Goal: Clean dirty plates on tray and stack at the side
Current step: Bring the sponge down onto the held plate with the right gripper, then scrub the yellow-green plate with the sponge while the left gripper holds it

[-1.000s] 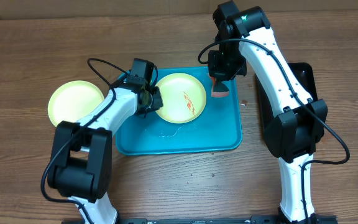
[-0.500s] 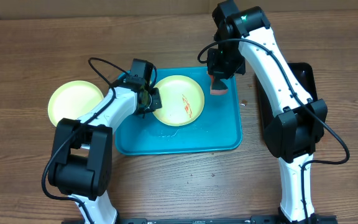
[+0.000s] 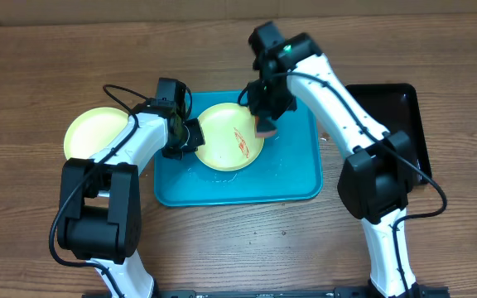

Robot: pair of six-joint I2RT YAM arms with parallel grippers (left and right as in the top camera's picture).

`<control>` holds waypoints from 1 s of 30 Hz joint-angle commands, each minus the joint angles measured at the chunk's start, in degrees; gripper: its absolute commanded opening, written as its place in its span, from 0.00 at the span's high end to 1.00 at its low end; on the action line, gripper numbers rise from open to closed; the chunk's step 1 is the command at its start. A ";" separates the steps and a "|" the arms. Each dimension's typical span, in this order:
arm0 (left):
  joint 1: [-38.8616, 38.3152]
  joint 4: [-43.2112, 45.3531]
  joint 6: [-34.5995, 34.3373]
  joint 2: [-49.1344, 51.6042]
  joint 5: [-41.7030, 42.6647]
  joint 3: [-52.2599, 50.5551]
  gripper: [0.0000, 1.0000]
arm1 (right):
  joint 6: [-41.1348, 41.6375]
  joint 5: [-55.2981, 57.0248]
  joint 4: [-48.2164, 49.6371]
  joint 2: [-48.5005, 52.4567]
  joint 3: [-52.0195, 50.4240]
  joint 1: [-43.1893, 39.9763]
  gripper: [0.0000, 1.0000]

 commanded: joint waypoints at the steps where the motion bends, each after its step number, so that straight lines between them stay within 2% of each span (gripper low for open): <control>1: 0.26 -2.14 -0.02 0.42 1.31 -0.46 0.96 | -0.42 -0.48 2.91 -2.69 -4.31 0.76 0.95; 9: 0.26 -4.46 0.02 0.42 1.38 -0.46 0.96 | -3.23 -3.76 15.21 -2.69 -14.38 1.27 0.95; 22: 0.26 -4.87 0.02 0.42 3.26 -0.46 0.96 | -2.49 -6.47 19.76 -2.69 -17.14 2.56 0.95; 30: 0.26 -4.87 0.00 0.42 3.28 -0.46 0.96 | 3.58 -3.72 22.25 -2.69 -21.22 4.15 0.95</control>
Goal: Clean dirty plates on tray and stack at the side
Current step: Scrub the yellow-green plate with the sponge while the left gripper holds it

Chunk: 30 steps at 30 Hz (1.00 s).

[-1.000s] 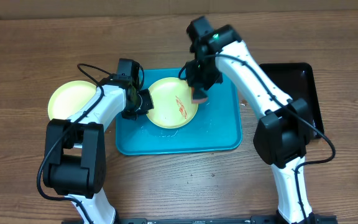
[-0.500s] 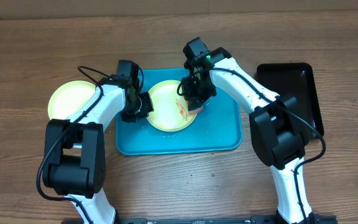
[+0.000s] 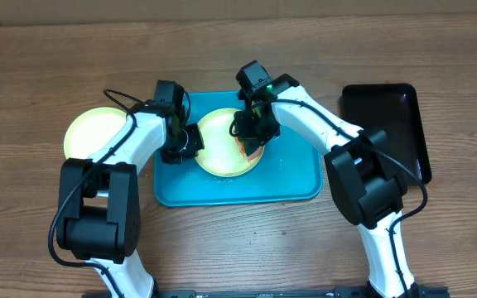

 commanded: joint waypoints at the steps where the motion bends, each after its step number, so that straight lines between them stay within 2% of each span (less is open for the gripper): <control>1: -0.09 -0.52 0.02 0.42 0.31 -0.66 0.96 | 3.19 0.94 0.44 -2.19 -1.84 0.57 0.95; 10: -0.09 -0.42 0.02 0.42 0.48 -0.66 0.96 | 4.94 -5.86 4.09 -2.19 -2.29 1.66 0.95; 20: -0.09 -0.04 0.02 0.42 0.92 -0.66 0.96 | 5.25 -6.58 4.50 -2.19 -2.29 5.07 0.95; 24: -0.09 -0.07 0.02 0.42 0.92 -0.66 0.96 | 3.41 -2.29 3.58 -2.19 -2.29 4.33 0.95; 30: -0.09 -0.07 0.02 0.42 0.92 -0.66 0.96 | -3.56 5.90 -0.20 -2.19 -2.19 0.66 0.95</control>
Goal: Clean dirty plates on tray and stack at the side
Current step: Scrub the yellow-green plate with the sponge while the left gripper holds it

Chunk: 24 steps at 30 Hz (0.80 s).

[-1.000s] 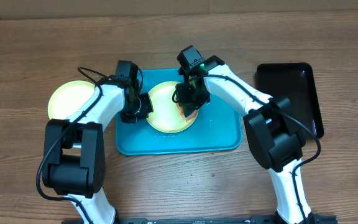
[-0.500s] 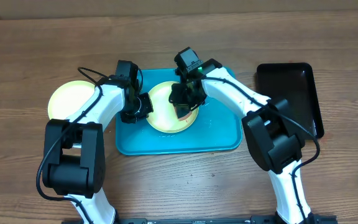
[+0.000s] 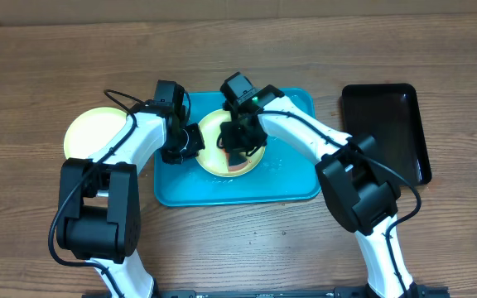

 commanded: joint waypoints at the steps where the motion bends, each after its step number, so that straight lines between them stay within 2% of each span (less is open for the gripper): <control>1: -0.07 -0.17 0.02 0.42 0.15 -0.66 0.96 | -5.86 7.06 -1.38 -1.57 -0.55 -3.41 0.95; 13: -0.07 -0.17 0.02 0.42 0.13 -0.66 0.96 | -8.31 6.73 2.19 -1.57 -0.55 -6.08 0.95; 19: -0.07 -0.17 0.02 0.42 0.13 -0.66 0.95 | -6.40 -2.03 7.13 -1.57 -0.68 -5.33 0.95; 24: -0.07 -0.20 0.02 0.42 0.15 -0.66 0.96 | -4.15 -3.74 7.32 -1.20 -0.68 -2.58 0.95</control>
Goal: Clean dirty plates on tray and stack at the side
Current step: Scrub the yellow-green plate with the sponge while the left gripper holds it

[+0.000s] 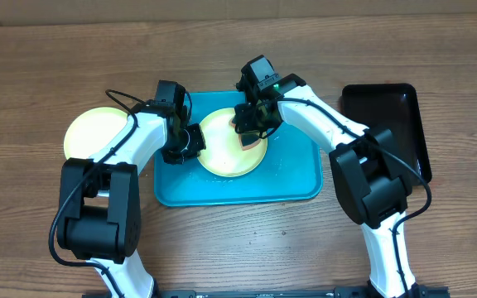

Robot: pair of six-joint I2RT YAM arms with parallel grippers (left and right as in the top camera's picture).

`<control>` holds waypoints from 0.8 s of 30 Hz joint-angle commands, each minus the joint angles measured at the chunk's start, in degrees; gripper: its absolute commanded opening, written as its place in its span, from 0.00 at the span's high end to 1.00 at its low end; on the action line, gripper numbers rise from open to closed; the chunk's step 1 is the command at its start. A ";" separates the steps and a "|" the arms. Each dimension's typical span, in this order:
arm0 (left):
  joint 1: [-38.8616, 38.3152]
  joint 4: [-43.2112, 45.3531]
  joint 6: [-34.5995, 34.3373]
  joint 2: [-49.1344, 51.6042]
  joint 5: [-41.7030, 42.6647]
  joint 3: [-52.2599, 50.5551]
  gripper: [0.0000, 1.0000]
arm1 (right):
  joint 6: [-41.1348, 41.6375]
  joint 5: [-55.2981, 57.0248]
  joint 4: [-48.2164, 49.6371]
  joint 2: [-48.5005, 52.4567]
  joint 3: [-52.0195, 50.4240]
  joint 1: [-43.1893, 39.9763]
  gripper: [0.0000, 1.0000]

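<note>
A yellow plate (220,153) lies on the teal tray (292,178). My left gripper (195,141) is shut on the plate's left rim. My right gripper (252,131) is shut on an orange-brown sponge (253,141), which presses on the right part of the plate. The bare part of the plate shows no red marks; the part under the sponge and gripper is hidden. A second yellow plate (93,132) rests on the table to the left of the tray.
A black tray (392,124) sits on the wooden table at the right. Both arms reach in over the teal tray from the front. A black cable loops over the left arm near the side plate.
My right gripper with the sponge has moved from the middle of the plate to its right part. The left gripper stays on the left rim.
The sponge was first at the plate's right rim, with red marks showing on the plate. Then it sat over the marks right of centre, then at the plate's middle. Now it is back at the right, and no red shows on the bare plate.
</note>
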 commanded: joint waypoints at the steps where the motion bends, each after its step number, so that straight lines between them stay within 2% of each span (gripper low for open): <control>1: -0.07 -0.22 0.02 0.42 -0.35 -0.66 0.96 | 1.62 -2.69 -0.13 -0.70 -0.48 2.99 0.95; 8: -0.07 -0.22 0.02 0.42 0.02 -0.66 0.96 | 1.66 -6.82 -1.27 0.72 -0.48 7.43 0.95; 14: -0.07 -0.24 0.02 0.42 0.02 -0.66 0.96 | 7.76 -9.11 -0.90 0.72 -0.39 8.07 0.96; 17: -0.07 -0.24 0.02 0.42 0.02 -0.66 0.96 | 7.91 -9.05 -1.40 0.72 -0.39 7.28 0.96; 20: -0.07 -0.24 0.02 0.42 0.02 -0.66 0.96 | 7.89 -6.82 -2.60 0.72 -0.39 5.66 0.96; 24: -0.07 -0.26 0.04 0.42 0.02 -0.66 0.96 | 7.52 1.81 -5.90 0.72 0.11 2.91 0.96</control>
